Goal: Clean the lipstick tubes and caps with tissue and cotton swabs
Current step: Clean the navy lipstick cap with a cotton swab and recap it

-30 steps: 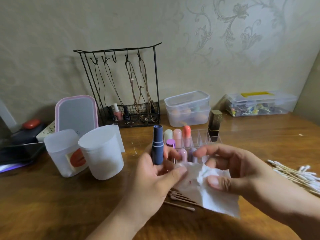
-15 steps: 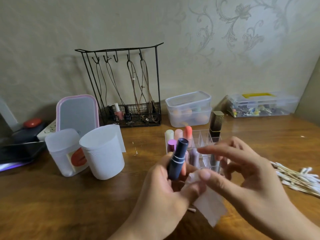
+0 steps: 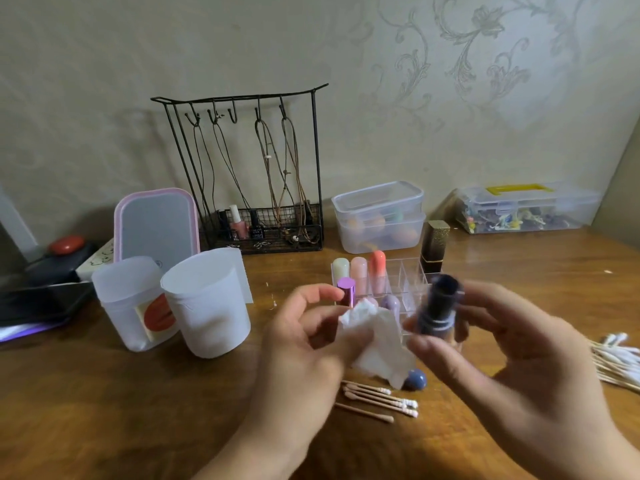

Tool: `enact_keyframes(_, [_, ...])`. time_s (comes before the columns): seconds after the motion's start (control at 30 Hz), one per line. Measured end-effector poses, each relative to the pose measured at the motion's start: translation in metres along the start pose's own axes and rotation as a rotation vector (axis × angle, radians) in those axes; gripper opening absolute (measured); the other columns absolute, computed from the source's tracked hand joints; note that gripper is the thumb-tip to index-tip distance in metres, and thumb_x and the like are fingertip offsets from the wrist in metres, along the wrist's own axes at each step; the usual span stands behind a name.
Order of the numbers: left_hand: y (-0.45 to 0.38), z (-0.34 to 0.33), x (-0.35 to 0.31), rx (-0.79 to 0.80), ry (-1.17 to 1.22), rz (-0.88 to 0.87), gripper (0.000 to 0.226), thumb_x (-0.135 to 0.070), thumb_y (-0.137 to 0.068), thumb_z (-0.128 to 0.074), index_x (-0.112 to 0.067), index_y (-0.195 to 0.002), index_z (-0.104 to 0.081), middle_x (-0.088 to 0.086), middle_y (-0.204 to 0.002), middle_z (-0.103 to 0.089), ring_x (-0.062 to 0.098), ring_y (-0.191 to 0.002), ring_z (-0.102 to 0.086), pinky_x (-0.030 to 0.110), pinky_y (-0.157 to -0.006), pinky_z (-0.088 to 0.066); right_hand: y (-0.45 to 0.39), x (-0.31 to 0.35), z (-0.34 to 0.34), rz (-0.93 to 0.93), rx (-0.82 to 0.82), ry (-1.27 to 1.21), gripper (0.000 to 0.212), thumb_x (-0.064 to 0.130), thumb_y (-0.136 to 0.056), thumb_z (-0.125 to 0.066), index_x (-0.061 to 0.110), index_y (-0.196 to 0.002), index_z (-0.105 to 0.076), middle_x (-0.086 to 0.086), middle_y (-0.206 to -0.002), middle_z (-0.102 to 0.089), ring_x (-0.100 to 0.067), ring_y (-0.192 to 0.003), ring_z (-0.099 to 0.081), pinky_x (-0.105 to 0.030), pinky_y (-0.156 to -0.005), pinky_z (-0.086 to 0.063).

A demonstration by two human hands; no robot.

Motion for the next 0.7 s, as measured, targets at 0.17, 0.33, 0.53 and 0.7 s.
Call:
enact_keyframes(0.17, [0.006,0.001,-0.005,-0.061,0.023,-0.021,0.037,-0.018,-0.056,-0.077,-0.016,-0.091,-0.064,0.004,-0.082,-0.074,0.016,-0.076,-0.071,0.022,-0.064,-0.055,0.004,-0.007,-0.011,-0.036,0.001,0.196,0.025,0.051,-0.067,-0.078,0.042,-0.089,-0.069,0.026,-0.071,-0.064,0.007,-0.062,-0.058,-0.005,-0.055,-0.043])
enact_keyframes(0.33, [0.013,-0.014,-0.001,0.142,0.408,0.149,0.025,-0.012,-0.067,-0.08,-0.008,-0.091,-0.075,0.018,-0.087,-0.07,0.027,-0.076,-0.068,0.032,-0.065,-0.058,0.002,-0.008,-0.007,-0.022,-0.018,0.238,0.038,0.056,-0.073,-0.07,0.028,-0.099,-0.074,0.018,-0.076,-0.064,-0.004,-0.06,-0.055,-0.016,-0.048,-0.045])
enact_keyframes(0.53, [0.017,-0.024,0.003,0.35,0.704,0.261,0.038,-0.007,-0.066,-0.082,-0.001,-0.103,-0.073,0.02,-0.104,-0.071,0.027,-0.091,-0.07,0.03,-0.075,-0.057,0.002,-0.004,-0.007,0.051,-0.051,0.225,0.036,0.048,-0.077,-0.071,0.022,-0.101,-0.075,0.011,-0.078,-0.062,-0.006,-0.059,-0.053,-0.015,-0.052,-0.044])
enact_keyframes(0.7, [0.014,-0.021,0.009,0.232,0.659,0.25,0.061,-0.018,-0.033,-0.098,0.0,-0.086,-0.076,0.023,-0.092,-0.072,0.029,-0.079,-0.07,0.034,-0.072,-0.06,0.007,-0.004,-0.012,0.06,-0.02,0.154,0.04,0.047,-0.077,-0.072,0.019,-0.106,-0.076,0.016,-0.082,-0.063,-0.004,-0.065,-0.058,-0.012,-0.062,-0.046])
Point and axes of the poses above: each hand's wrist, its own y-axis away from the middle knuckle, its own z-axis out of the back of the hand, x = y × z, the point moved 4 cm from there along -y, towards the middle knuckle
